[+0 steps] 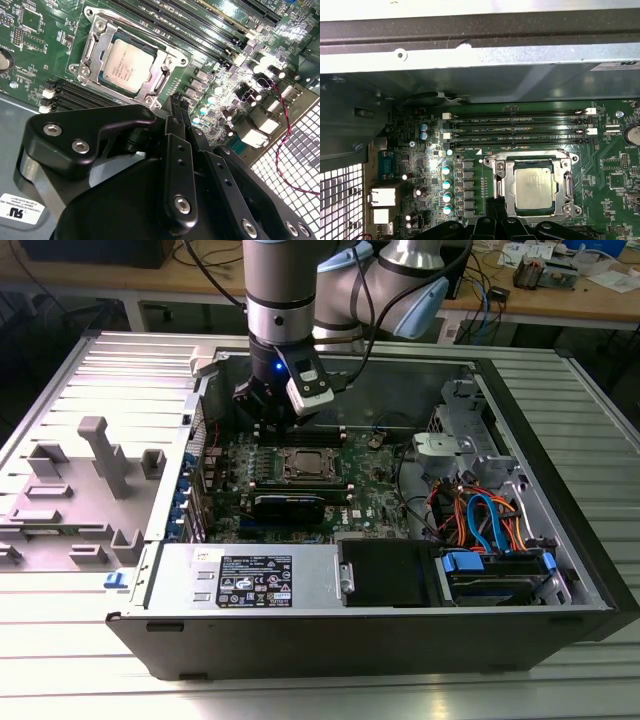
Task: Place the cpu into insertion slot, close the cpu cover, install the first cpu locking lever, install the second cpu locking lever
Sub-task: 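Install the first cpu locking lever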
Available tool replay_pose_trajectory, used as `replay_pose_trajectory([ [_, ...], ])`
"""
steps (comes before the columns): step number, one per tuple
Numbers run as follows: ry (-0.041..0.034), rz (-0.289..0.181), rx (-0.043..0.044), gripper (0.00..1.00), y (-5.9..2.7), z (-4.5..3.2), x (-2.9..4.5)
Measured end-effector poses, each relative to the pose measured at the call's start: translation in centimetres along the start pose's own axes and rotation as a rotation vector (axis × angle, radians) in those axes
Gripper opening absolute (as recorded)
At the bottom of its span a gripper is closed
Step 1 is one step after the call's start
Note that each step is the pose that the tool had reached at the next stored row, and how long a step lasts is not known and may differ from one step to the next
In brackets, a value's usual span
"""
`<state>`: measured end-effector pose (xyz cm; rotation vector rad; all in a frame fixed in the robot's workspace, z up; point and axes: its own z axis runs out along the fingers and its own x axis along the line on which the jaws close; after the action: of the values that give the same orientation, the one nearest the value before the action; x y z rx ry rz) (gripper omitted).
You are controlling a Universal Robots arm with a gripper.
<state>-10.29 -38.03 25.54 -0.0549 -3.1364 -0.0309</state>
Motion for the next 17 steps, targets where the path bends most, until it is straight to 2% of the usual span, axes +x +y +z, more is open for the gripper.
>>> replay_pose_trajectory([
  [9,0.0,-0.006,-0.0001,0.11,0.0,0.01,0.09],
  [13,0.0007,-0.039,0.0,0.11,-0.02,0.04,0.64],
  [17,0.0009,-0.043,0.0002,0.11,-0.02,0.04,0.65],
])
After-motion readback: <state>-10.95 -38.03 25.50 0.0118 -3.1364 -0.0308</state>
